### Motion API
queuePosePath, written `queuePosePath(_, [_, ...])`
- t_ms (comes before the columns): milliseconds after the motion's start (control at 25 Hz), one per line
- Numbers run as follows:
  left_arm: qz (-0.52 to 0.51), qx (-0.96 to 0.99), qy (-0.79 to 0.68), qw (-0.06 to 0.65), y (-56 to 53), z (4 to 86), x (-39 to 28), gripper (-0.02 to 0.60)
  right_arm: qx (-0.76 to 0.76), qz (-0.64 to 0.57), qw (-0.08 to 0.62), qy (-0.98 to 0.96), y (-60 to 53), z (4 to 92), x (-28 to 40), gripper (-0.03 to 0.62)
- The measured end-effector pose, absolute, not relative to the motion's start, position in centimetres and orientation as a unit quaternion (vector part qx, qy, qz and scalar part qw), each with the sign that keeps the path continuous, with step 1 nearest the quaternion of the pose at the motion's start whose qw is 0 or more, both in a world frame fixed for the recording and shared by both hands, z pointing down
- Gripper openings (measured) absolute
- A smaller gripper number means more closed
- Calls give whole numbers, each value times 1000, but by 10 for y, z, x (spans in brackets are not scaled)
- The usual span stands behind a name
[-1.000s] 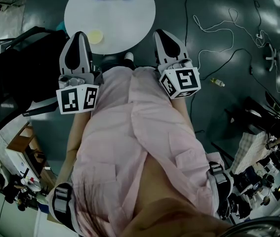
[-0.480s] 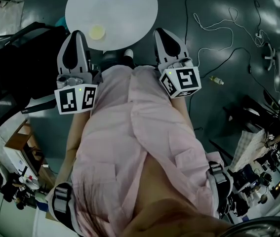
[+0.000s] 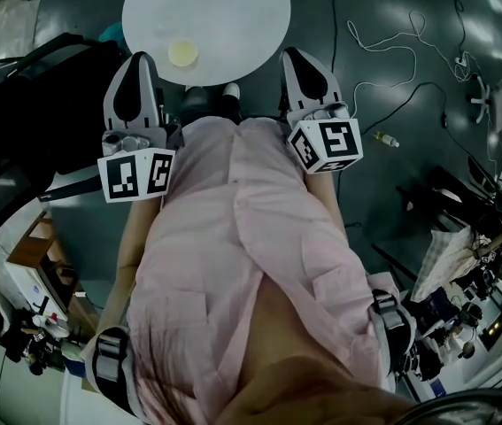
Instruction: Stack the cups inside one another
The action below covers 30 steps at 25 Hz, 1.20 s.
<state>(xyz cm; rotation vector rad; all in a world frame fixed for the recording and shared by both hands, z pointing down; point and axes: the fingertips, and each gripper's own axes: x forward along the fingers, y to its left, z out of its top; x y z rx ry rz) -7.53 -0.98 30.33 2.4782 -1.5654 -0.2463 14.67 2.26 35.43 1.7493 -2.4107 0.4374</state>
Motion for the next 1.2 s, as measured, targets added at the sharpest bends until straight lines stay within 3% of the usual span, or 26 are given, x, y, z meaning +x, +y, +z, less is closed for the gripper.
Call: queuePosePath(1200, [-52, 890, -434, 132, -64, 324, -120, 15, 598, 157, 109, -778, -31, 359, 63, 40])
